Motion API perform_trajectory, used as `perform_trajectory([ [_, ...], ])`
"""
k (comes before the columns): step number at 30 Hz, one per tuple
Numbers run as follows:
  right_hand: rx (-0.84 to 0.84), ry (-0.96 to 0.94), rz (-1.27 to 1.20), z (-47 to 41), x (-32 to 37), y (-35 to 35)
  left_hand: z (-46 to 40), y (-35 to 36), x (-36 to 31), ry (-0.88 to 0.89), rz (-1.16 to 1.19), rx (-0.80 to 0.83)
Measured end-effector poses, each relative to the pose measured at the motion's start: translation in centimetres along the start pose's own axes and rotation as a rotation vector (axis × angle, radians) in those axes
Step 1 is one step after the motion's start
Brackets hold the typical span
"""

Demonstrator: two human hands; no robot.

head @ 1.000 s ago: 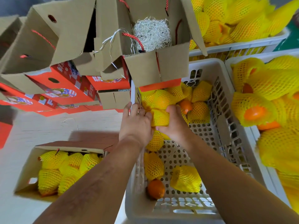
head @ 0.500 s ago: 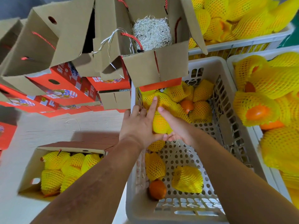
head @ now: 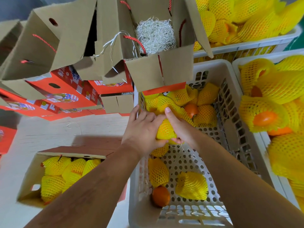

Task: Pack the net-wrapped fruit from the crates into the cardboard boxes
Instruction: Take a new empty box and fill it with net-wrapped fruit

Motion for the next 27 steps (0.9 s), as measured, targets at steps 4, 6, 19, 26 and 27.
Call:
perform_trajectory([
  [4, -0.414, -0.323, 0.268, -0.4, 3.3, -3.8, -0.2, -0.4, 0.5, -0.080, 0.083, -0.045],
  [6, -0.540, -0.403, 0.571, -0.8, 4.8, -4.5, -0.1, -0.6, 0.7, -0.103, 0.111, -0.078],
  [19, -0.470, -0.333, 0.767, -1.8, 1.7, -0.9, -0.1, -0.2, 0.6, -0.095, 0.031, -0.038],
  [26, -0.419, -0.434, 0.909, -1.7, 2.0, -1.1, -0.2, -0.4, 0.7, -0.091, 0.103, -0.100],
  [27, -0.436, -0.433, 0.901, -1.3, 2.4, -1.6, -0.1, -0.6, 0.8, -0.097, 0.134, -0.124],
])
Point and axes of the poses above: each hand's wrist, its own z-axis away from the middle knuckle, its own y-axis out of the palm, x = y × z, the point moved 9 cm from there along -z, towards the middle knuckle, and after that the axes turned 2 degrees about -x, right-handed, at the moved point
